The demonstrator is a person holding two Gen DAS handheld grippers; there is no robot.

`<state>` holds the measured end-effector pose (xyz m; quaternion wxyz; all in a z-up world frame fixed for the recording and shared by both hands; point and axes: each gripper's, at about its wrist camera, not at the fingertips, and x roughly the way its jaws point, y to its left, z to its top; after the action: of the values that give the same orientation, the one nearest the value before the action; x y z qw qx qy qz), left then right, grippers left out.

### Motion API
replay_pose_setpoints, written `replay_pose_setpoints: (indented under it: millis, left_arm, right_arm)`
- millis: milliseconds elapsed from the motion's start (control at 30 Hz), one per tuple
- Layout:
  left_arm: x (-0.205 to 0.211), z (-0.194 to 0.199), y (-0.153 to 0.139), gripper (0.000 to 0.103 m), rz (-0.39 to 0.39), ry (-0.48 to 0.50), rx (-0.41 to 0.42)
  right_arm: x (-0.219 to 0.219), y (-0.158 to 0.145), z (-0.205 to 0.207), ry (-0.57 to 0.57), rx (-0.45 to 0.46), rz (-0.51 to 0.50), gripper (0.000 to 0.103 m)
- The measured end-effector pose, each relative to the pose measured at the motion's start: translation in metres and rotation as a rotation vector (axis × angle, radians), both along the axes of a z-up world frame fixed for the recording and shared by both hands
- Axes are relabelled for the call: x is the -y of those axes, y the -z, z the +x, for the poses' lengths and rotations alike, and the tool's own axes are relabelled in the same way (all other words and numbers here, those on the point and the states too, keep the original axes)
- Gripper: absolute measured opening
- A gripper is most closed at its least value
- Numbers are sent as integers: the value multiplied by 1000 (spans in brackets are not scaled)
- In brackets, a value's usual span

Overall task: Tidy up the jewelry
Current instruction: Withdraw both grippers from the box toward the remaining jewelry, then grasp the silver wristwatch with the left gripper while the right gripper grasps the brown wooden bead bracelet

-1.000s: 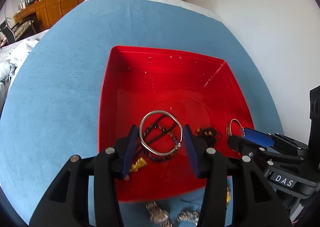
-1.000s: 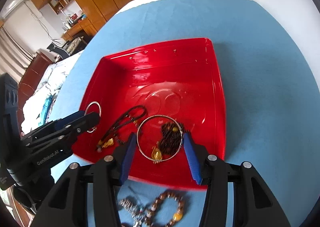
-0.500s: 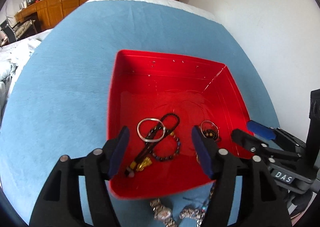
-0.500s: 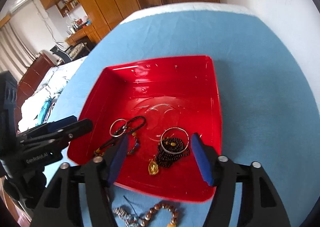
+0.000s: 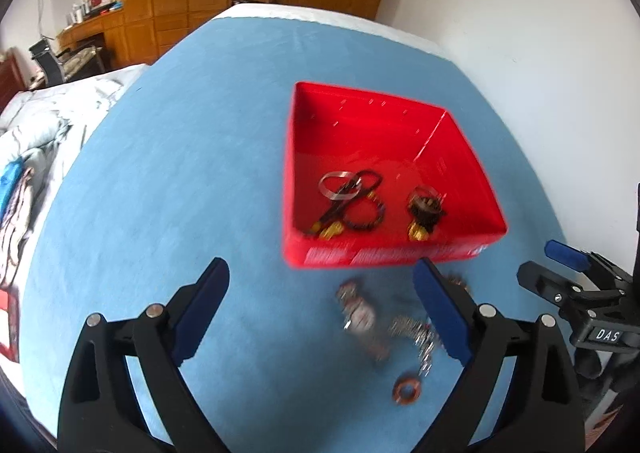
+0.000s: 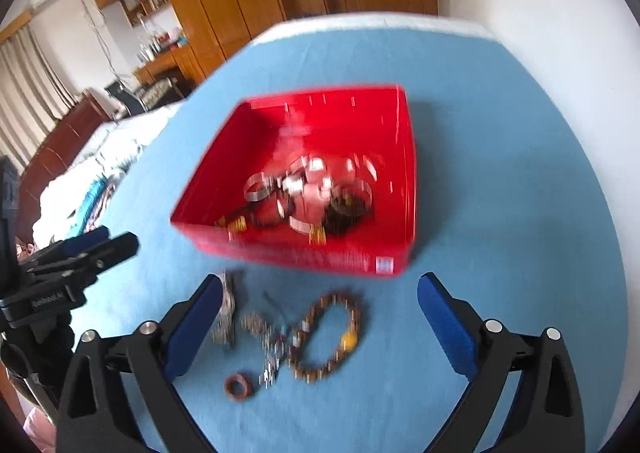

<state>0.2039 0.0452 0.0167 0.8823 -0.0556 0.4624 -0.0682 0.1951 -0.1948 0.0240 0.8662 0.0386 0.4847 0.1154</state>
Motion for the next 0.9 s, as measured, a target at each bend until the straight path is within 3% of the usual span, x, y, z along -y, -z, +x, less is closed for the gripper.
replay_pose_setpoints:
  millis: [300, 500, 633, 900]
  left_arm:
    - [-9, -36, 21, 92, 22, -11, -64]
    - [-3, -43, 32, 92, 23, 6, -94]
    - [-2, -36, 42, 92, 18, -4, -120]
    - [2, -19, 62, 91, 9, -14, -176]
  right_arm:
    - [-2, 32, -25, -46, -116, 55, 96]
    - [-5, 49, -26, -57, -180, 61, 83]
    - [-1, 62, -20, -41, -224, 64, 69]
    - [14, 84, -4, 7, -284, 48, 51]
